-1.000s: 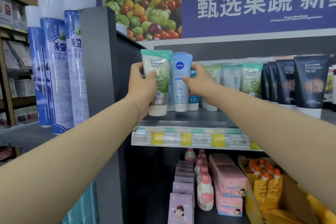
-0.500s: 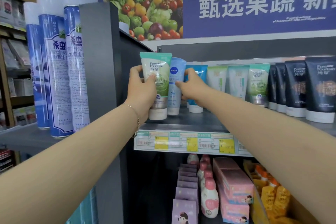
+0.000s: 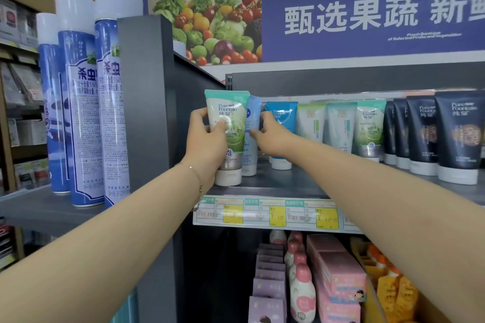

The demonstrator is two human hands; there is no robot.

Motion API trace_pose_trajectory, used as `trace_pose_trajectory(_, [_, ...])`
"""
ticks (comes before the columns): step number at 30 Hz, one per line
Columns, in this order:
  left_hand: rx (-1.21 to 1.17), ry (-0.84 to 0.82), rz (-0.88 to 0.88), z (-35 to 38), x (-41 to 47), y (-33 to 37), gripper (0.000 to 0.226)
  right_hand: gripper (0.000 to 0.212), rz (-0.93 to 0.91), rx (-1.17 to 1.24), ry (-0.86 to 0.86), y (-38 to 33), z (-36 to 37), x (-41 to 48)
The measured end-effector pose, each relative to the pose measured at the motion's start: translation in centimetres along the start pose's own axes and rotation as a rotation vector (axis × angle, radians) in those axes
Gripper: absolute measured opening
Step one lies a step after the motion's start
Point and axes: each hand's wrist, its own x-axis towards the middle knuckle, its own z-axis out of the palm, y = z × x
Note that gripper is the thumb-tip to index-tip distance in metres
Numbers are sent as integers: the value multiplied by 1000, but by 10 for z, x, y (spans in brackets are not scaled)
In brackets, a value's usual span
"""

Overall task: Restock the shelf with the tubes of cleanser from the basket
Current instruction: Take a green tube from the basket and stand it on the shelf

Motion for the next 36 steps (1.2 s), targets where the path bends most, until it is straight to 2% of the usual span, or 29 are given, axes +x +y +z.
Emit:
trace_pose_trajectory(7, [25,-27,6,2,-3,2,22,29,12,-244,-44,3,-10,-1])
trace_pose_trajectory(11, [35,-39,6,5,-3,4,21,35,-42,-492,-82,6,-29,-18])
trace_pose_trajectory(16, [30,-82,-1,18,-4,5,23,20,-116,-733,-133,24,-60,-39])
trace_pose_trajectory(18, [25,-105,13,28,-5,6,26,22,-135,-771,-146,27,-71,-51])
trace_pose_trajectory(21, [11,-156,28,45,-9,9,25,20,-172,-811,-155,31,-88,-65])
trace_pose_trajectory(26, [16,-213,17,81,-19,10,21,6,-218,-787,-139,39,-117,-87])
trace_pose_trajectory(30, [9,-227,22,110,-29,9,22,8,-184,-797,-89,49,-144,-102])
trace_pose_trajectory(33, [21,-246,16,131,-38,7,22,7,-157,-722,-43,60,-161,-110])
trace_pose_trajectory(36, [16,-249,-20,155,-45,5,19,16,-117,-565,34,69,-175,-119])
